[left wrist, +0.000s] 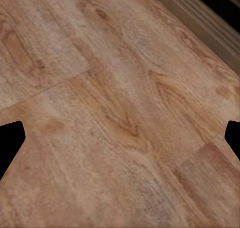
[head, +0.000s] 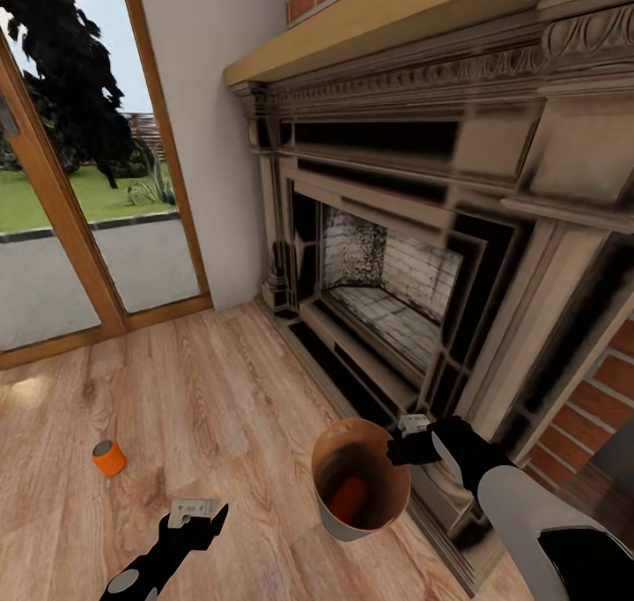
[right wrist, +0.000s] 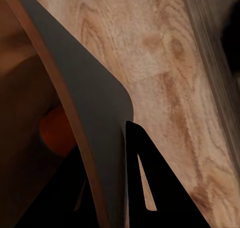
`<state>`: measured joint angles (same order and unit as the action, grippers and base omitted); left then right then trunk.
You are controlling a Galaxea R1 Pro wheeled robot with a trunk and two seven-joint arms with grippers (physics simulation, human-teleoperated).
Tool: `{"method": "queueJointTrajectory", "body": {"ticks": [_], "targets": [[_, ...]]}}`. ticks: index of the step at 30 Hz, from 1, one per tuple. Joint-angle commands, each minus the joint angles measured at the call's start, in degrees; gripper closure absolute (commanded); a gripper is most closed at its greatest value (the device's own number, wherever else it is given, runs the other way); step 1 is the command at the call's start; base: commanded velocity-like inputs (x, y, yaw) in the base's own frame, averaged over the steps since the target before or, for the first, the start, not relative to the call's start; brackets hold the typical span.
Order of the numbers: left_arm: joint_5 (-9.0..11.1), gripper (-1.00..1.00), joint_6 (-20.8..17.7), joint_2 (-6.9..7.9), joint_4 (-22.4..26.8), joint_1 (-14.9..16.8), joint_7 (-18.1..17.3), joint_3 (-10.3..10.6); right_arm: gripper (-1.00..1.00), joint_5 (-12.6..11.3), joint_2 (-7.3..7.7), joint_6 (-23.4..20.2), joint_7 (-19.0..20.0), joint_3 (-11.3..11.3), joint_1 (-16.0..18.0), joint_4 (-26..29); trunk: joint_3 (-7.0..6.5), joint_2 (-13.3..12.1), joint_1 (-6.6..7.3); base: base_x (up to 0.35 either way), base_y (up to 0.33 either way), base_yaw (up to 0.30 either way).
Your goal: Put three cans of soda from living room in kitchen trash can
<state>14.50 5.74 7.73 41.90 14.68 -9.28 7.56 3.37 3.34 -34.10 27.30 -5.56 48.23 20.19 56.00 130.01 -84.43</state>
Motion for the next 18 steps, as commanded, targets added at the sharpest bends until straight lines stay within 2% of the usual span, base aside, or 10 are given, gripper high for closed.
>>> {"method": "queueJointTrajectory", "body": {"ticks": [1, 9, 13, 18], "targets": [[0.0, -1.00, 0.0, 0.00, -0.1, 0.0, 0.0, 0.0, 1.00, -1.1, -0.04, -0.3, 0.4, 0.3, 0.0, 0.0, -0.01, 0.0, 0.00, 0.005, 0.000, 0.000], [0.0, -1.00, 0.0, -0.06, -0.5, 0.0, 0.3, -0.1, 1.00, -1.1, -0.38, -0.3, 0.4, 0.3, 0.0, 0.0, 0.17, 0.4, -0.22, 0.001, 0.000, 0.000], [0.0, -1.00, 0.0, -0.23, -6.5, 0.1, 0.5, -0.1, 1.00, -1.0, -0.40, -0.6, 0.3, 0.3, 0.0, 0.1, 0.89, 2.0, -1.09, 0.000, 0.000, 0.000], [-0.1, -1.00, 0.0, -0.61, -9.9, 0.3, 0.6, -0.1, 1.00, -1.0, -0.31, -0.9, 0.4, 0.5, 0.0, 0.4, 1.79, 4.0, -2.19, 0.000, 0.000, 0.000]]}}
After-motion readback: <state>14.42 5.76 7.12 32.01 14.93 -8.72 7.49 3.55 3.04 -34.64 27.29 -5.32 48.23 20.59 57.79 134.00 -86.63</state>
